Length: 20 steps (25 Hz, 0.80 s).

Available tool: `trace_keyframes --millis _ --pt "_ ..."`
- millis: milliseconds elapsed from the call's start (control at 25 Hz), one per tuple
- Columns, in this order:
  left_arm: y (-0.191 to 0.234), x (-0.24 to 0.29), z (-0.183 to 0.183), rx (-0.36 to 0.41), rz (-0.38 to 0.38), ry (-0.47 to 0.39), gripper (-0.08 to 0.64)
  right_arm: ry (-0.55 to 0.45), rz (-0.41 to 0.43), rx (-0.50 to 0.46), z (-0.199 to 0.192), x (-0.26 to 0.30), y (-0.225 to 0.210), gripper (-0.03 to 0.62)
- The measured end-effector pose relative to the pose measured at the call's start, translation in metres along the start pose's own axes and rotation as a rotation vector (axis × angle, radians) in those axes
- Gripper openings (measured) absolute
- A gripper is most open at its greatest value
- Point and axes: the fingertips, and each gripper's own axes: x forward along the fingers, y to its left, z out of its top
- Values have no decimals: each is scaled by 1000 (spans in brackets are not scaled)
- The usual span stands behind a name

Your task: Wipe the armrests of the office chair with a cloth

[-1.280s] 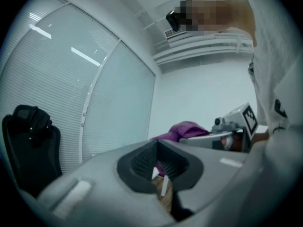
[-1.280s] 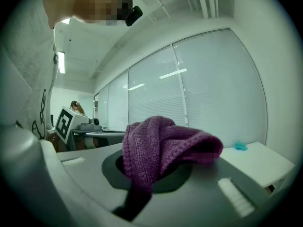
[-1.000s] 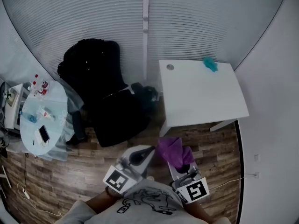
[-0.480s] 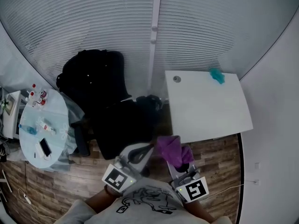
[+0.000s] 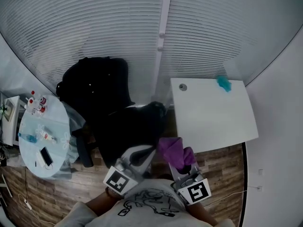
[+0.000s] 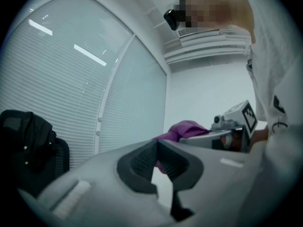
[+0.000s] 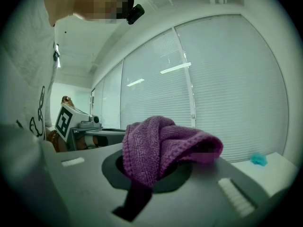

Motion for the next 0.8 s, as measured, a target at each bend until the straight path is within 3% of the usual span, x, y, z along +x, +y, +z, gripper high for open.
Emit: trace_keyframes --millis 800 --pt "9 43 -4 -27 21 23 2 18 9 23 0 8 -46 29"
